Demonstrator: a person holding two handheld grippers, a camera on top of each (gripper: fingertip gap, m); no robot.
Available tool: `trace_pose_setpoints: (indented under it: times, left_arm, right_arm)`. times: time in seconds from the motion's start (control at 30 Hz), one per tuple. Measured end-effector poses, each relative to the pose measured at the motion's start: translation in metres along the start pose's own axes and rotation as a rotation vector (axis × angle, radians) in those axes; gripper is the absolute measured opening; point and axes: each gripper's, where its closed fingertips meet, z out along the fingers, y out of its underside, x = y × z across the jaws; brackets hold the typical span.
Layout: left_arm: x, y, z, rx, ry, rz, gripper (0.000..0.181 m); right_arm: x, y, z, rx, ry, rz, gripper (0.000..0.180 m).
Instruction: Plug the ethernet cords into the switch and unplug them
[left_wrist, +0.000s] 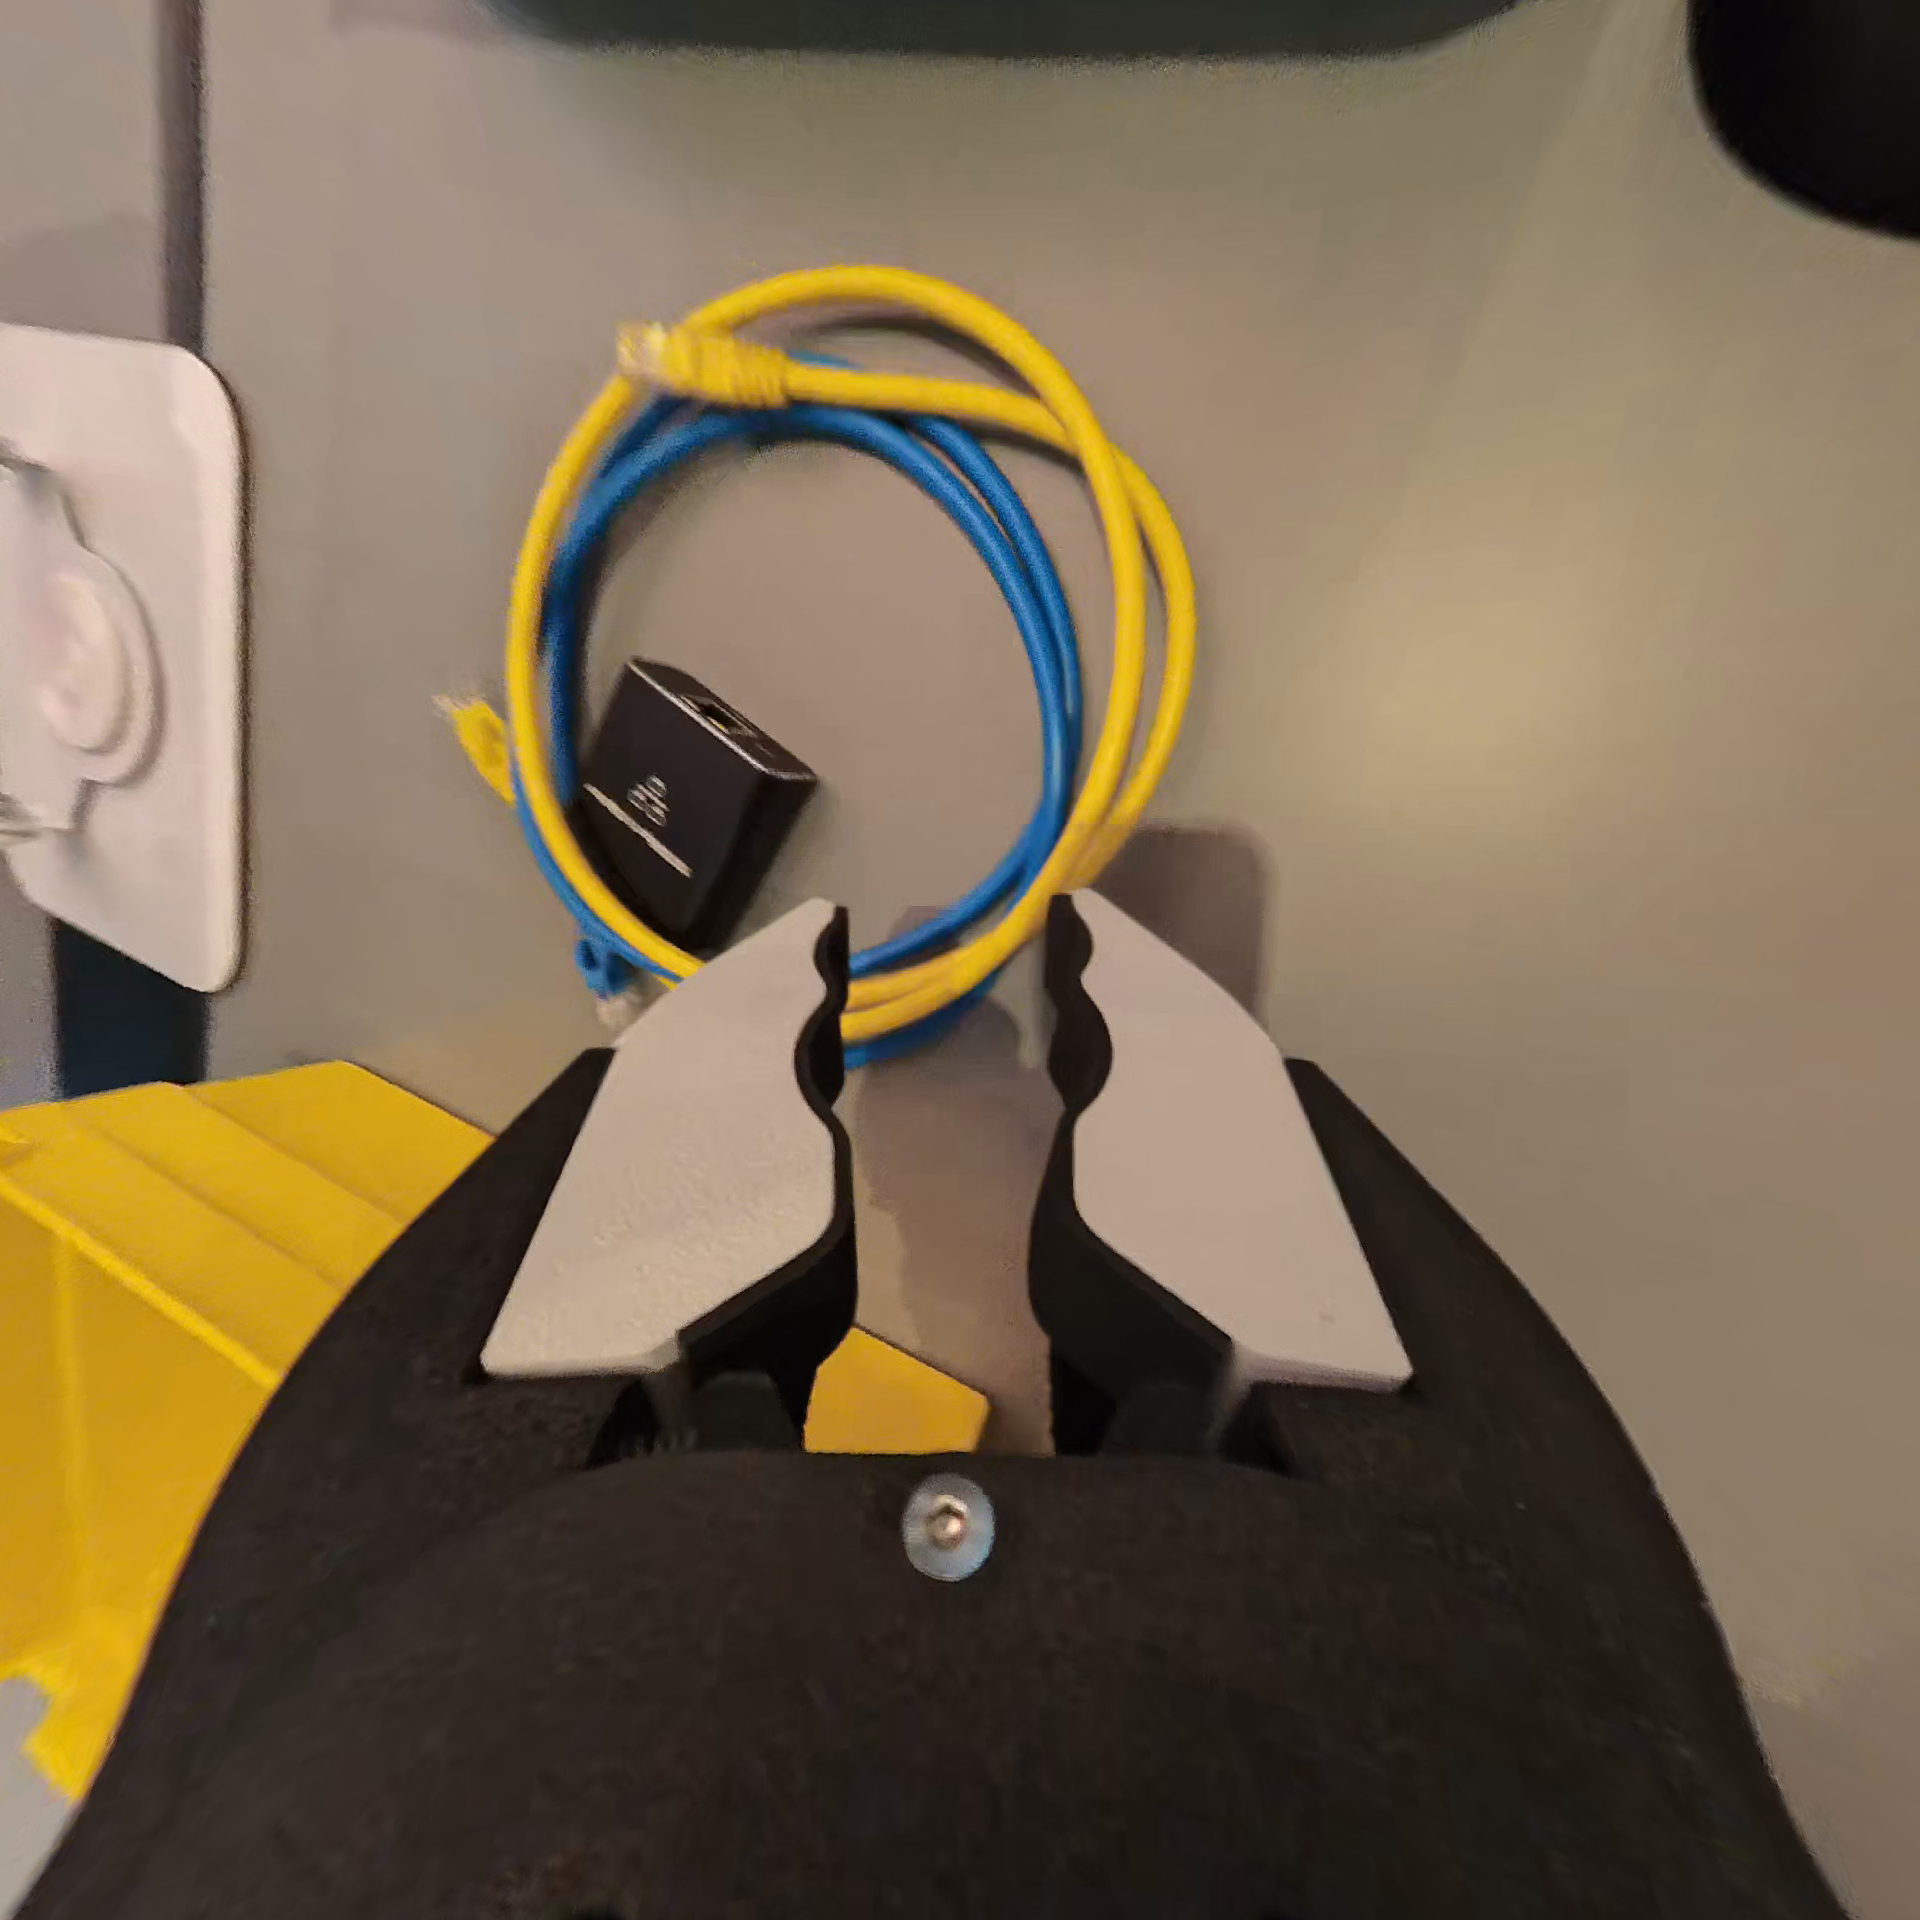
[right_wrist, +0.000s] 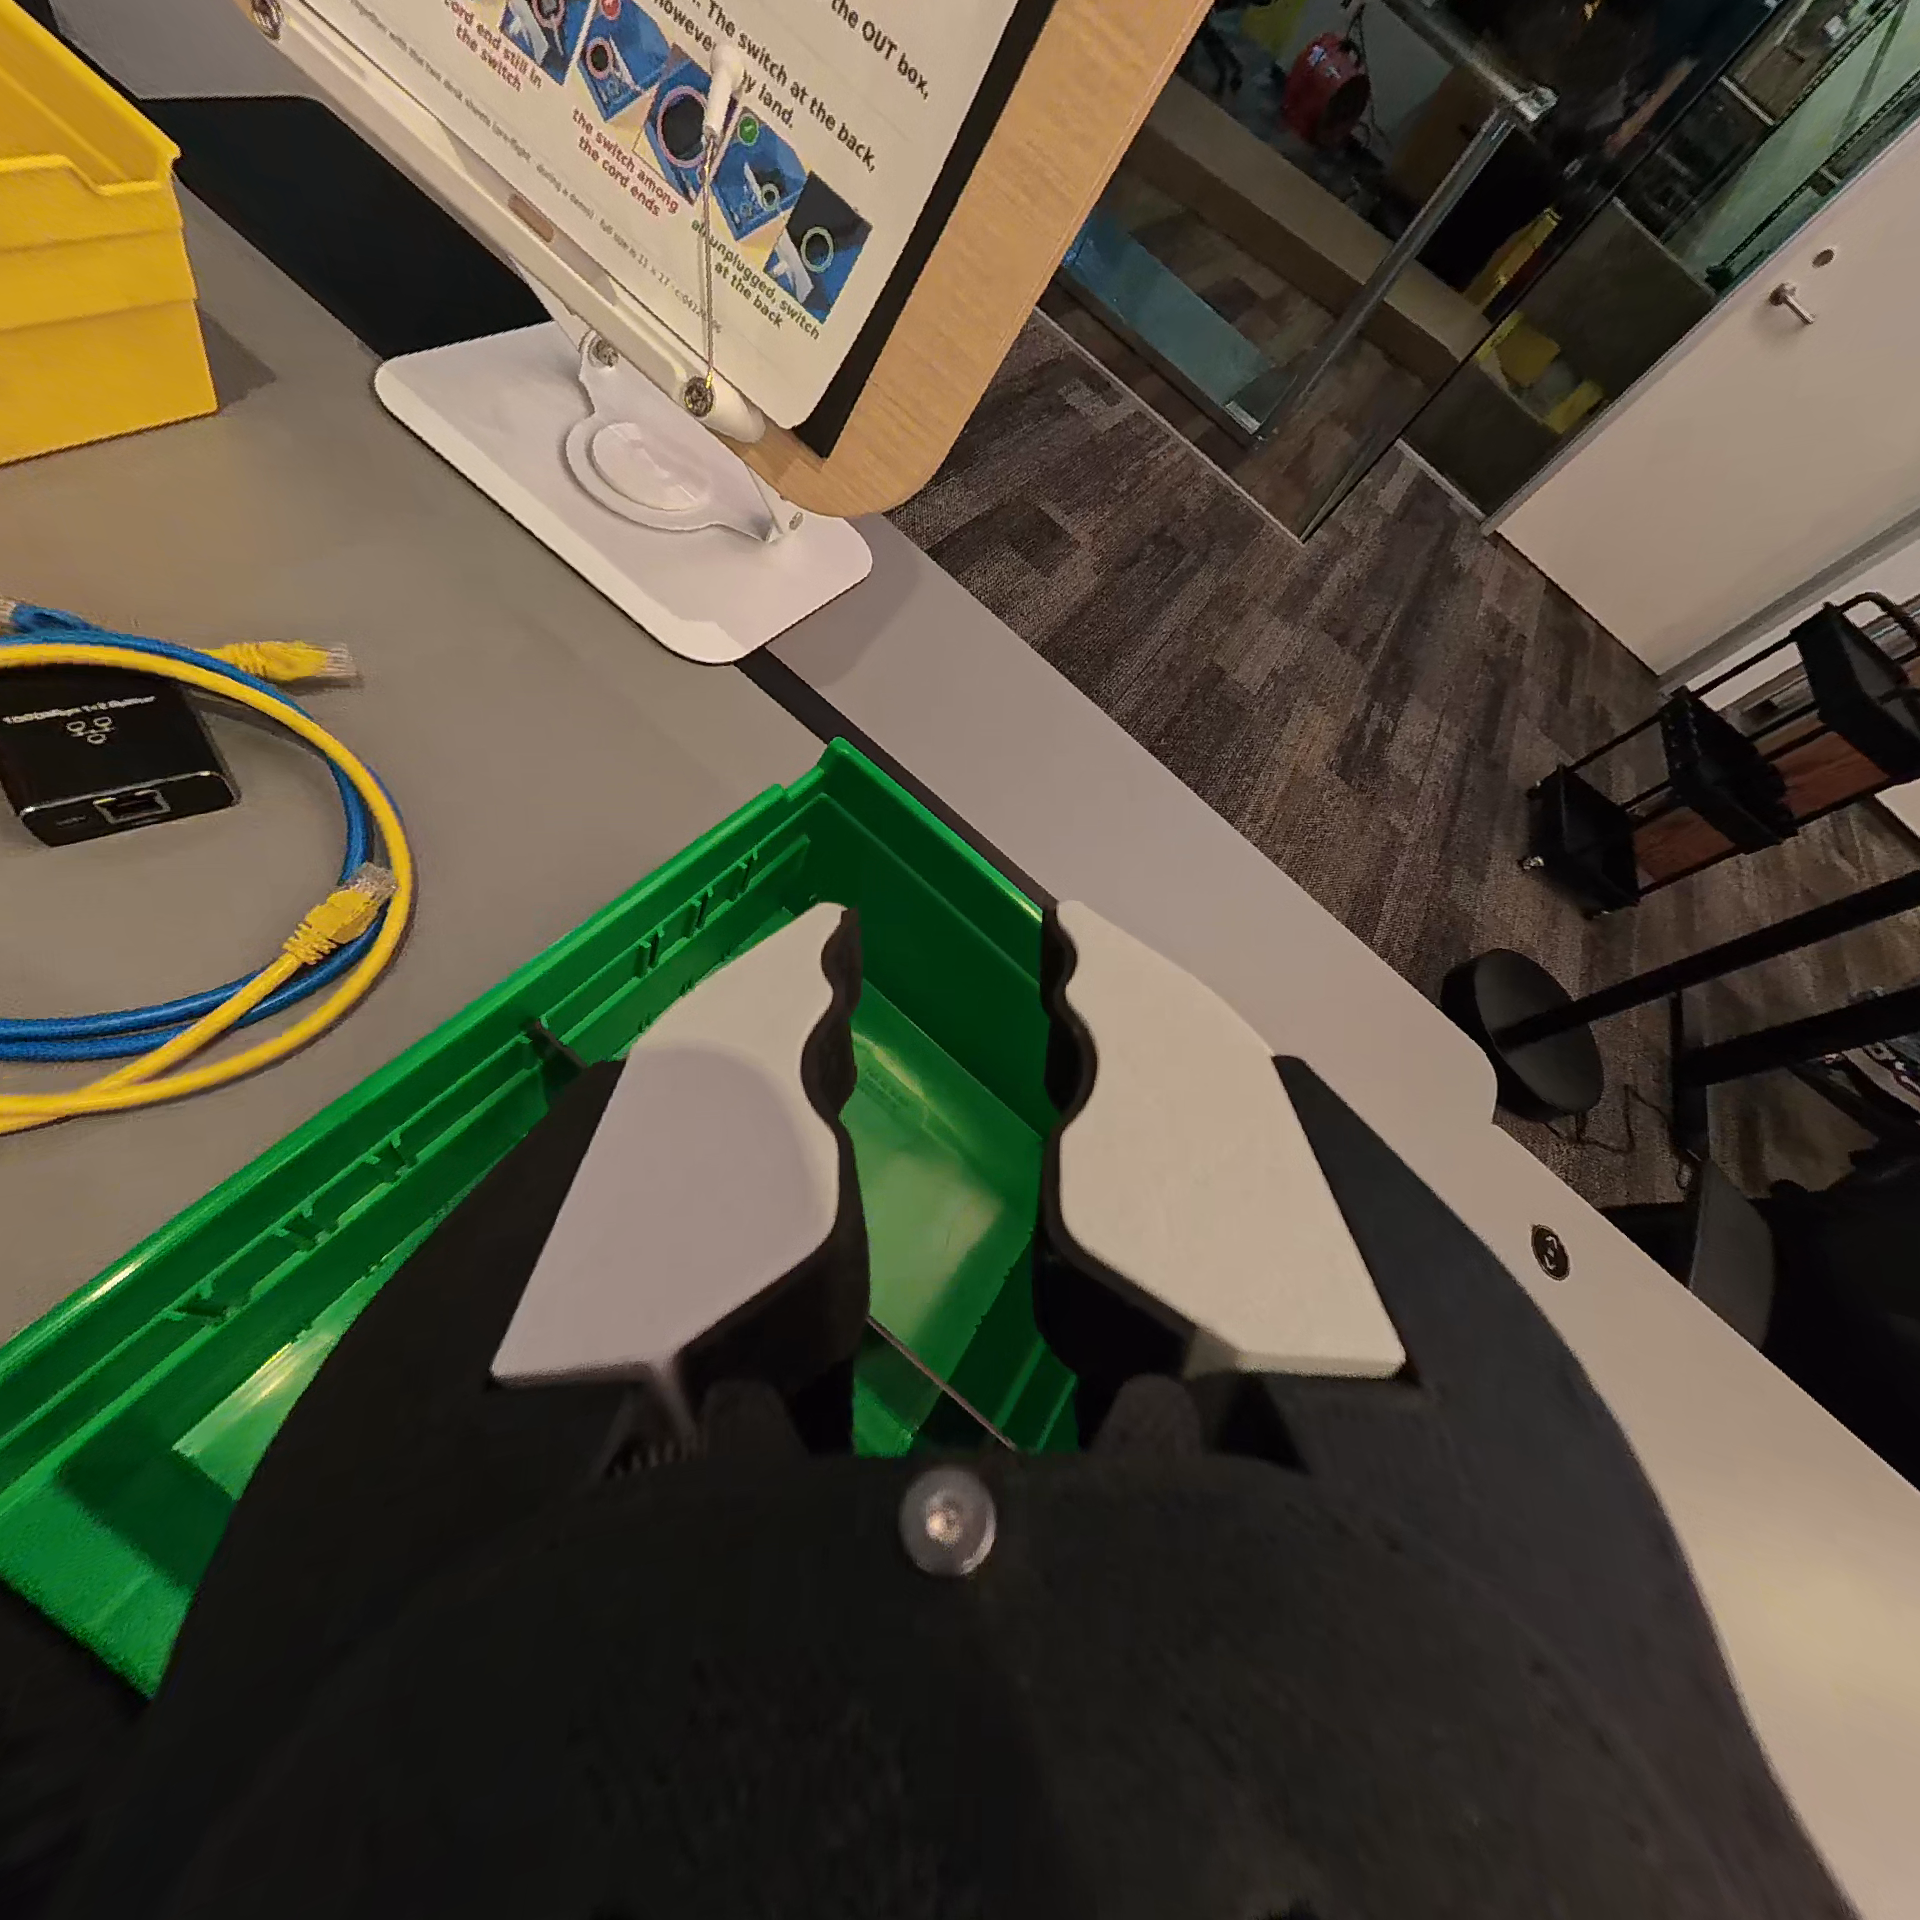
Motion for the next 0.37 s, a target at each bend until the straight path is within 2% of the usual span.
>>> trace_pose_setpoints:
  times: [0.03,0.13,0.2,0.3,0.37]
  left_arm:
    - [0.003,0.005,-0.001,0.007,0.022,-0.032,0.039]
    - [0.009,0.015,-0.025,0.092,0.088,-0.154,0.041]
    - [-0.007,0.030,-0.058,0.142,0.013,-0.205,0.043]
    - [-0.040,0.086,-0.106,0.120,-0.119,-0.235,0.045]
    - [-0.043,0.127,-0.118,0.079,-0.045,-0.269,0.045]
  right_arm:
    - [0.000,0.001,0.000,-0.005,0.000,-0.001,0.034]
    - [0.000,0.003,0.000,-0.012,0.000,-0.001,0.034]
    - [0.000,0.004,0.000,-0.011,0.001,0.000,0.034]
    - [0.001,0.004,0.000,-0.009,0.001,0.004,0.034]
    - [0.002,0.004,0.001,-0.012,0.002,0.005,0.034]
